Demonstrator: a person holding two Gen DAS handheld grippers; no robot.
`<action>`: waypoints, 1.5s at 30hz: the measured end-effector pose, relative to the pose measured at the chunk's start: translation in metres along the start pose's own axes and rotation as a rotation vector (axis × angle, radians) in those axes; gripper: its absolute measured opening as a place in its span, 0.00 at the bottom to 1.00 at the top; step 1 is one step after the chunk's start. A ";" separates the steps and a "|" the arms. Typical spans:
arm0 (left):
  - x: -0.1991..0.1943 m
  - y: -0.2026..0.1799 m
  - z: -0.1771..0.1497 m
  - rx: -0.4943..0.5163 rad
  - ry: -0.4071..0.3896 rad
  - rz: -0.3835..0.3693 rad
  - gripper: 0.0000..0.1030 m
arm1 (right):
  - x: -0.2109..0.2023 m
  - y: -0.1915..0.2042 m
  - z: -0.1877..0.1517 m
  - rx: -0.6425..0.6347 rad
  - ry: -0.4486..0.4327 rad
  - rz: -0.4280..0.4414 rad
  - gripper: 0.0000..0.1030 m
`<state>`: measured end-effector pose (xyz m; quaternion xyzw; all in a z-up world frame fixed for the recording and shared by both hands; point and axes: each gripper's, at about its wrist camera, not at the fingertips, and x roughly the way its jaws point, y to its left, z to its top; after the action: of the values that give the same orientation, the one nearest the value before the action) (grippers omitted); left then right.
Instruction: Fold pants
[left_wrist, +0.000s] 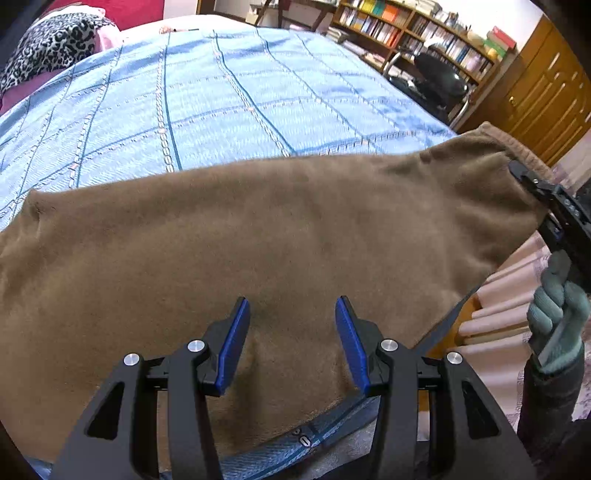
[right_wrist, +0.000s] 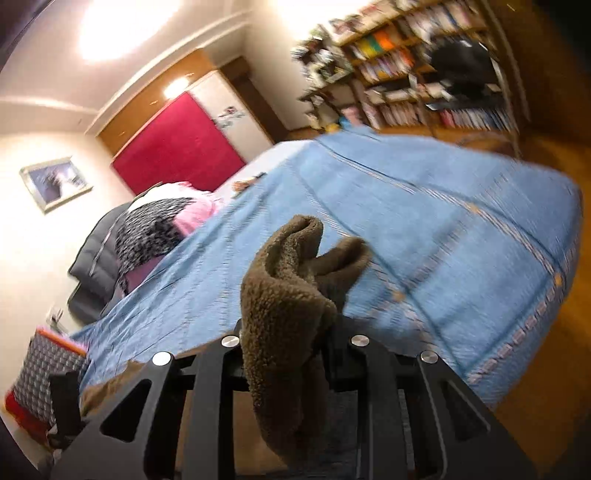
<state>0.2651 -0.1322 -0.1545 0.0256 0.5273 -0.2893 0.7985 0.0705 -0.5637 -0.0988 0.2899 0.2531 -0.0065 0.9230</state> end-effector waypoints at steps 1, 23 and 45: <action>-0.004 0.003 0.000 -0.007 -0.012 -0.005 0.47 | -0.001 0.014 0.002 -0.024 -0.004 0.017 0.23; -0.076 0.113 -0.022 -0.229 -0.175 -0.036 0.47 | 0.054 0.260 -0.088 -0.443 0.168 0.239 0.23; -0.094 0.168 -0.054 -0.337 -0.207 -0.037 0.62 | 0.121 0.284 -0.202 -0.608 0.455 0.320 0.56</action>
<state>0.2766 0.0674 -0.1428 -0.1482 0.4836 -0.2126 0.8360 0.1272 -0.2022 -0.1464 0.0340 0.3929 0.2767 0.8763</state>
